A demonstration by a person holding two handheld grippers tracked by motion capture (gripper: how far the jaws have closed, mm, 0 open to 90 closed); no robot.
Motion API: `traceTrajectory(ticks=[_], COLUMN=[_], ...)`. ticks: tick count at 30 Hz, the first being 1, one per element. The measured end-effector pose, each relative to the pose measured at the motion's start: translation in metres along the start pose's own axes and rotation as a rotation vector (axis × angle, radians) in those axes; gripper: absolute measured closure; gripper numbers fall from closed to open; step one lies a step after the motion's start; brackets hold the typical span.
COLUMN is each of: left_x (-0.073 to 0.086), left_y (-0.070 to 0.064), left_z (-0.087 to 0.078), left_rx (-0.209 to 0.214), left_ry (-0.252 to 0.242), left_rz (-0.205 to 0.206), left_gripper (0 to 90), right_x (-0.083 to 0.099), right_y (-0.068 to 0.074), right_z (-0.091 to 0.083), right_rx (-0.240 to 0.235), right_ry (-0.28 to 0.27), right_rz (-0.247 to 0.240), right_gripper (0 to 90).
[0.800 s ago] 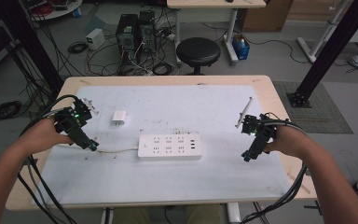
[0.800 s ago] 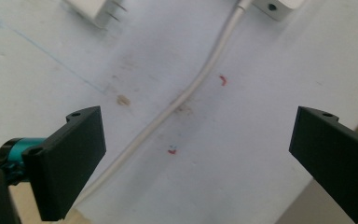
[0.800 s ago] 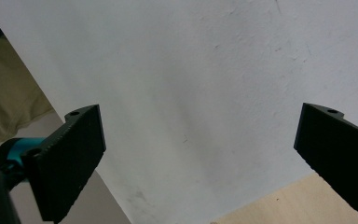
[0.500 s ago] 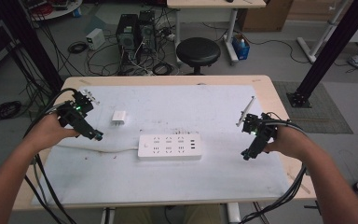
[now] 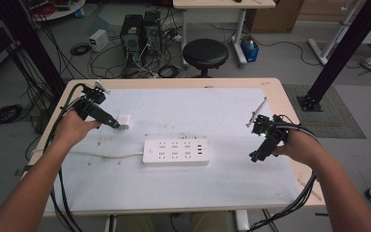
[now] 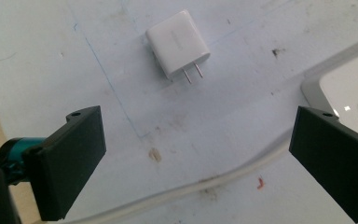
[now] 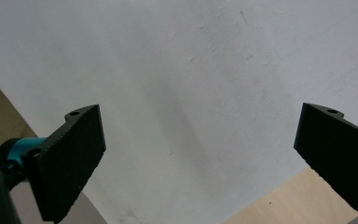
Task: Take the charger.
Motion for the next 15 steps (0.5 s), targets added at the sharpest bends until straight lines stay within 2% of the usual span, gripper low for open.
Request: traceTrajectory(ticks=[2, 4, 5, 6, 7, 9, 11, 12, 13, 14, 15], left_x=[-0.006, -0.011, -0.011, -0.014, -0.016, -0.018, -0.02, -0.02, -0.024, -0.026, -0.026], left_y=[0.001, 0.004, 0.004, 0.006, 0.009, 0.011, 0.013, 0.013, 0.016, 0.016, 0.016], left_z=[0.007, 0.014, 0.014, 0.018, 0.027, 0.036, 0.042, 0.042, 0.048, 0.052, 0.052], left_rx=[-0.003, 0.003, 0.003, -0.016, -0.049, -0.057, -0.063, -0.063, -0.079, -0.09, -0.09], left_ry=[0.011, 0.024, 0.024, 0.024, 0.054, 0.075, 0.073, 0.073, 0.056, 0.054, 0.054], left_rz=[-0.038, -0.108, -0.108, -0.13, -0.161, -0.196, -0.237, -0.237, -0.299, -0.32, -0.32], left_gripper=[3.6, 3.6, 3.6, 3.6, 3.5, 3.6, 3.5, 3.5, 3.5, 3.6, 3.5], right_x=[0.0, -0.001, -0.001, -0.001, -0.002, -0.003, -0.003, -0.003, -0.002, -0.002, -0.001], right_y=[-0.001, -0.001, -0.002, -0.002, -0.002, -0.003, -0.004, -0.004, -0.005, -0.006, -0.006], right_z=[0.0, 0.0, 0.001, 0.001, 0.002, 0.002, 0.002, 0.002, 0.002, 0.002, 0.002], right_rx=[0.008, 0.01, 0.011, 0.011, 0.012, 0.01, 0.005, 0.005, 0.007, 0.012, 0.012], right_ry=[-0.01, -0.015, -0.012, -0.012, -0.009, -0.011, -0.008, -0.008, -0.003, -0.002, -0.005], right_rz=[0.003, 0.003, -0.002, -0.002, 0.013, 0.003, 0.008, 0.008, 0.007, 0.008, 0.011], right_gripper=[1.3, 1.3, 1.3, 1.3, 1.2, 1.2, 1.3, 1.3, 1.3, 1.3, 1.3])
Point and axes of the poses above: each handheld gripper's, and its own axes: z roughly forward along the jaws, x roughly out of its underside, y roughly to its left, the point moved 6 cm from there along z, roughly forward along the jaws, and after that the axes turned 7 degrees about -x, right-handed, at the moved point
